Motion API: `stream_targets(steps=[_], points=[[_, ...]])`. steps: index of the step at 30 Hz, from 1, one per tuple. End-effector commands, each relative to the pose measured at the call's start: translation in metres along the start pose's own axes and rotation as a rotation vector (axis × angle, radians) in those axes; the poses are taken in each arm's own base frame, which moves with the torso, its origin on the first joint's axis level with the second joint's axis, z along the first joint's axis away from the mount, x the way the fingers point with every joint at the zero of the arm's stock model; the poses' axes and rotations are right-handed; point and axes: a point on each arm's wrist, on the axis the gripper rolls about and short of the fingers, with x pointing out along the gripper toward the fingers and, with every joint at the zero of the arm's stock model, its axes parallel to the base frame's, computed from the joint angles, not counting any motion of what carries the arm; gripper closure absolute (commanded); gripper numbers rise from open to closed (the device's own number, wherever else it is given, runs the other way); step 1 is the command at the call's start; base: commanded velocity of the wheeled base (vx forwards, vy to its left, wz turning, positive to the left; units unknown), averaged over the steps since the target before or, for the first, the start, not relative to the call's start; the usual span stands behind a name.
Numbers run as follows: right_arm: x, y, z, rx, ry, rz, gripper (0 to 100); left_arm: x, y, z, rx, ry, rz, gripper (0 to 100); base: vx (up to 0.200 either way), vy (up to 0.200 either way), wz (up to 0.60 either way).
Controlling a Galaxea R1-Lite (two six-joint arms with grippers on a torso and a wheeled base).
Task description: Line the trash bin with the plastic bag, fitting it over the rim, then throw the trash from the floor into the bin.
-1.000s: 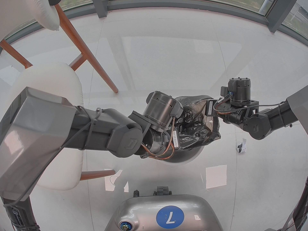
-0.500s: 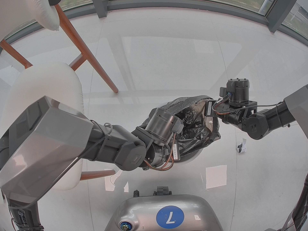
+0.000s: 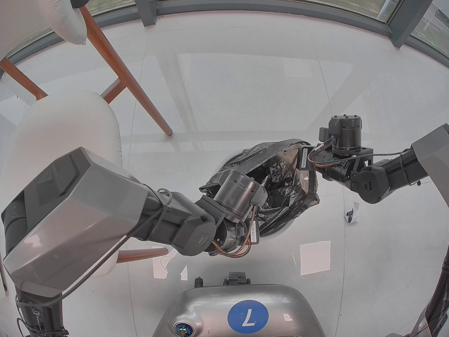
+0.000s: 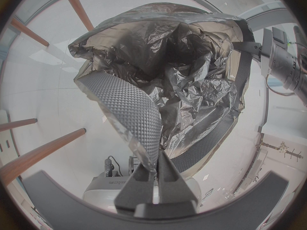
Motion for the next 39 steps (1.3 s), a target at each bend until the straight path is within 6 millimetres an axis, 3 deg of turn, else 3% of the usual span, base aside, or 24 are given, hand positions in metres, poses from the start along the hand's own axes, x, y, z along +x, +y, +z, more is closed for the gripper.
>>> stream_targets(steps=[1, 8, 15, 19, 25, 32, 39], points=[[0.0, 0.0, -0.001, 0.002, 0.002, 0.0, 100, 0.005, 0.001, -0.003, 0.021, 0.011, 0.01, 100, 0.0, 0.0, 0.0], [0.001, -0.003, 0.002, 0.008, -0.006, -0.008, 100, 0.027, 0.004, -0.008, 0.042, -0.012, 0.007, 100, 0.0, 0.0, 0.0], [0.005, -0.009, 0.0, 0.011, -0.001, -0.022, 100, 0.028, 0.003, -0.009, 0.051, -0.013, 0.005, 100, 0.0, 0.0, 0.0], [0.006, -0.012, -0.001, 0.012, 0.001, -0.028, 100, 0.023, 0.0, -0.001, 0.036, -0.037, -0.008, 100, 0.0, 0.0, 0.0], [0.008, -0.011, -0.004, 0.011, 0.006, -0.026, 100, 0.008, -0.01, 0.025, 0.006, -0.123, -0.057, 100, 0.0, 0.0, 0.0], [0.009, -0.009, -0.005, 0.009, 0.01, -0.023, 100, 0.004, -0.01, 0.022, 0.012, -0.112, -0.055, 100, 0.0, 0.0, 0.0], [0.013, -0.006, -0.001, 0.007, -0.002, -0.019, 100, -0.003, 0.002, 0.008, 0.023, -0.067, -0.024, 100, 0.0, 0.0, 0.0]])
